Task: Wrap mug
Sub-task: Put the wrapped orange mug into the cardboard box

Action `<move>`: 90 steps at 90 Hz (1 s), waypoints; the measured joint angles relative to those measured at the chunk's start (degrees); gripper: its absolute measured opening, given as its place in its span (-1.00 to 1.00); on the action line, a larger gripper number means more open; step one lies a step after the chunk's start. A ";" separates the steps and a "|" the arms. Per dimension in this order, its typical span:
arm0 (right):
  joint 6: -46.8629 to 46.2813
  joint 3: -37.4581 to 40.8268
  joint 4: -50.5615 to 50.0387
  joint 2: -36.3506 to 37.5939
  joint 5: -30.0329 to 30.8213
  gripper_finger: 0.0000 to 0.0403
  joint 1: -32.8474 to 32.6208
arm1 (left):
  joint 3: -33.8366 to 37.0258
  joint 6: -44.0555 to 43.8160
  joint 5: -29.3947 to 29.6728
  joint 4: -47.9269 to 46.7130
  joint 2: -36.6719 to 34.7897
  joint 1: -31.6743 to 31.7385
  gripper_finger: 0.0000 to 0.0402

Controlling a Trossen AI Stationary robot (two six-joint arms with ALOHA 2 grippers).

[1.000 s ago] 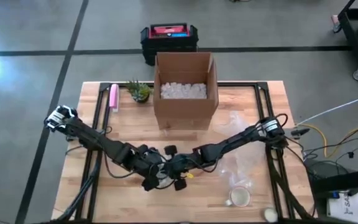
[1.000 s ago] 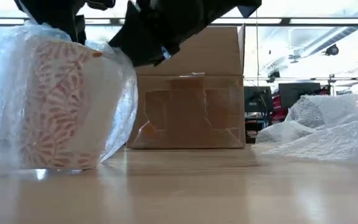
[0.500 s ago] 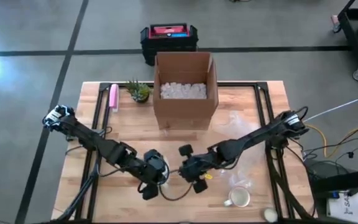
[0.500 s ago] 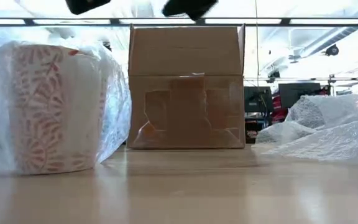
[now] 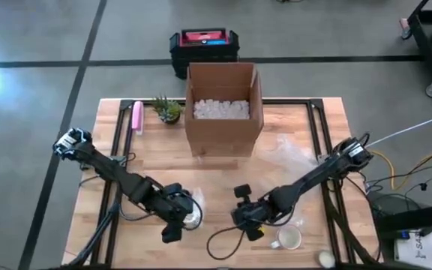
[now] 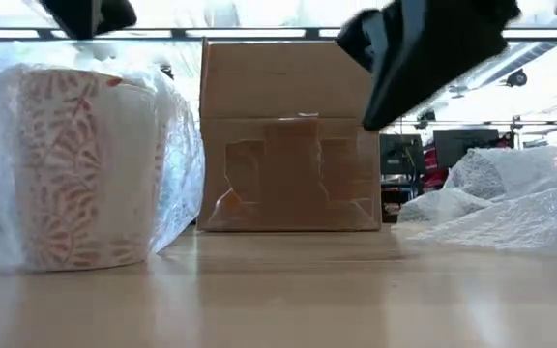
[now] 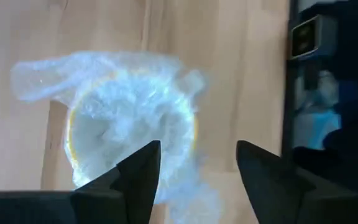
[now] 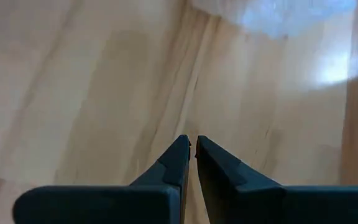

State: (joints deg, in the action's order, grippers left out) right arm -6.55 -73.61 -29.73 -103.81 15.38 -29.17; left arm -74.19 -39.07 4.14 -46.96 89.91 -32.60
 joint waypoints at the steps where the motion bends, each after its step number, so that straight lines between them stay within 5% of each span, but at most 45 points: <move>1: -0.09 0.10 0.19 0.01 0.09 -0.91 -0.01 | 0.00 0.14 0.01 0.01 0.21 0.01 -0.05; 47: -0.37 2.60 4.37 0.04 2.75 -0.91 0.04 | -0.46 4.59 2.14 0.39 13.48 0.06 -0.37; 66: -0.32 2.80 5.24 0.04 2.75 -0.91 0.04 | -1.65 3.78 1.00 -0.81 13.19 0.37 -0.92; 80: 0.04 3.05 6.75 0.07 2.72 -0.91 0.04 | -7.51 3.97 4.41 -8.55 10.01 0.53 -0.96; 90: 0.98 3.81 10.51 0.07 2.67 -0.91 0.04 | -16.31 5.33 12.26 -20.26 6.80 0.75 -0.97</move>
State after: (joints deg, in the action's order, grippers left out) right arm -5.57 -69.80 -19.21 -103.74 18.04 -29.12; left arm -90.51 -33.73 16.40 -67.22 96.71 -31.85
